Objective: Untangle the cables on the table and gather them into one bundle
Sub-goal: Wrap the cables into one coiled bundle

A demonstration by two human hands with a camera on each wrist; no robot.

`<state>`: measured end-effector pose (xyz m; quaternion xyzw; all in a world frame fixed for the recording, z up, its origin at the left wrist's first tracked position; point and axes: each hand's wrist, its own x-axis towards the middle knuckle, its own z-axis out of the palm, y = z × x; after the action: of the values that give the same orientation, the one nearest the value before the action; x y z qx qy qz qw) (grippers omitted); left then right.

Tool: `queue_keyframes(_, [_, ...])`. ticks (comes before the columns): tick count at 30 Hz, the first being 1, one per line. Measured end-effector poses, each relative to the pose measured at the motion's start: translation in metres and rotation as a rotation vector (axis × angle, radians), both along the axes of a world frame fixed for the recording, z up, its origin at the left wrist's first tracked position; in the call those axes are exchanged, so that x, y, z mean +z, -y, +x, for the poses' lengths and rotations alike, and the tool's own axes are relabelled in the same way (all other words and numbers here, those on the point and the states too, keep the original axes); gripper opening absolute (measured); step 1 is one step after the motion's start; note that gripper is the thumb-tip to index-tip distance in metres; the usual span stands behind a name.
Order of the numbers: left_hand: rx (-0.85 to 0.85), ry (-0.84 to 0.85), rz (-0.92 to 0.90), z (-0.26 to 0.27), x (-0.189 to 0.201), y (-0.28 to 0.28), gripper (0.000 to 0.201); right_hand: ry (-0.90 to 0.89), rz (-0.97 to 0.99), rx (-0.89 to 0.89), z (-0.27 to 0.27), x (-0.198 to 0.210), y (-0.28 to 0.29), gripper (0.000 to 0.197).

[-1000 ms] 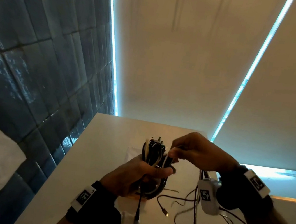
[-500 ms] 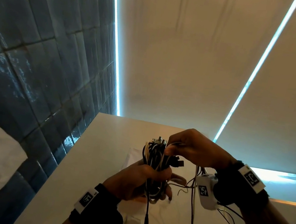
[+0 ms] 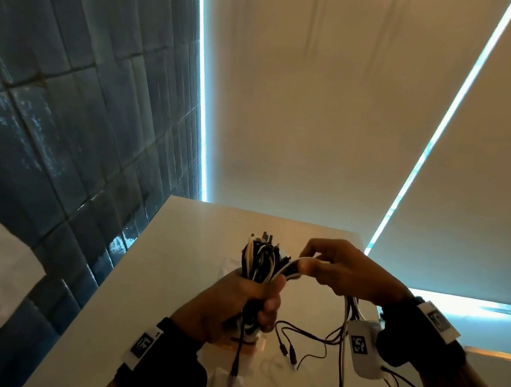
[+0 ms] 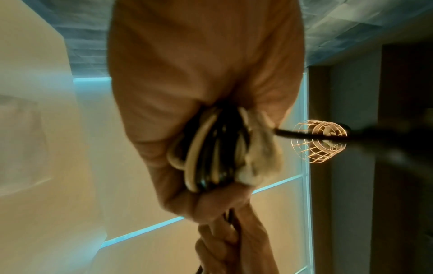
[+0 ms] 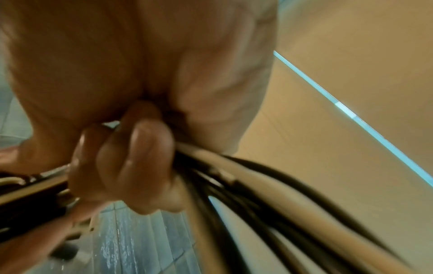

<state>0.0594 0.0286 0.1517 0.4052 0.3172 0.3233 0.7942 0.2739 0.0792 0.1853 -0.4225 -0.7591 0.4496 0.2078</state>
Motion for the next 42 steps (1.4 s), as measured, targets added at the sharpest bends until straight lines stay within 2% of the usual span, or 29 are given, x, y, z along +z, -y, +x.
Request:
queue_keyframes(4, [-0.011,-0.264,0.077,-0.007,-0.007,-0.006,0.026,0.015,-0.023,0.008,0.004,-0.009,0.007,0.023])
queue_keyframes(6, [-0.002,-0.285,0.072,-0.009,-0.011,-0.007,0.03,-0.034,-0.069,0.018,0.006,-0.009,0.009,0.023])
queue_keyframes(9, [0.067,-0.154,-0.015,-0.008,-0.013,-0.01,0.033,-0.153,-0.175,-0.006,0.017,-0.014,0.013,0.029])
queue_keyframes(11, [0.18,-0.056,-0.064,-0.007,-0.014,-0.012,0.039,-0.232,-0.227,-0.036,0.026,-0.024,0.016,0.034])
queue_keyframes(13, [0.295,0.026,-0.068,-0.005,-0.02,-0.014,0.032,-0.286,-0.26,-0.072,0.033,-0.037,0.019,0.035])
queue_keyframes(16, [0.328,0.141,-0.041,-0.005,-0.026,-0.014,0.031,-0.348,-0.26,-0.183,0.036,-0.053,0.023,0.032])
queue_keyframes(19, [0.308,0.168,-0.023,-0.003,-0.029,-0.014,0.043,-0.35,-0.151,-0.41,0.028,-0.06,0.029,0.027])
queue_keyframes(22, [0.329,0.113,-0.036,0.005,-0.032,-0.015,0.056,-0.311,0.096,-0.645,0.012,-0.059,0.033,0.025])
queue_keyframes(24, [0.343,0.066,-0.06,0.011,-0.033,-0.016,0.06,-0.261,0.28,-0.725,-0.003,-0.05,0.038,0.019])
queue_keyframes(26, [0.349,0.044,-0.073,0.014,-0.032,-0.018,0.064,-0.222,0.446,-0.687,-0.023,-0.036,0.047,0.013])
queue_keyframes(29, [0.324,0.027,-0.048,0.018,-0.03,-0.019,0.07,-0.131,0.676,-0.516,-0.048,-0.024,0.057,0.011])
queue_keyframes(34, [0.269,0.041,-0.083,0.013,-0.034,-0.021,0.076,0.039,0.73,-0.213,-0.06,-0.027,0.058,0.011])
queue_keyframes(36, [0.264,0.036,-0.096,0.012,-0.032,-0.022,0.055,0.173,0.779,-0.139,-0.062,-0.028,0.06,0.005])
queue_keyframes(38, [0.317,0.059,-0.129,0.014,-0.029,-0.022,0.028,0.288,0.822,-0.074,-0.064,-0.031,0.06,0.012])
queue_keyframes(39, [0.358,0.068,-0.152,0.016,-0.027,-0.023,0.023,0.334,0.811,-0.037,-0.065,-0.031,0.061,0.013])
queue_keyframes(42, [0.477,0.128,-0.231,0.022,-0.024,-0.025,0.025,0.451,0.792,-0.011,-0.07,-0.041,0.064,0.014])
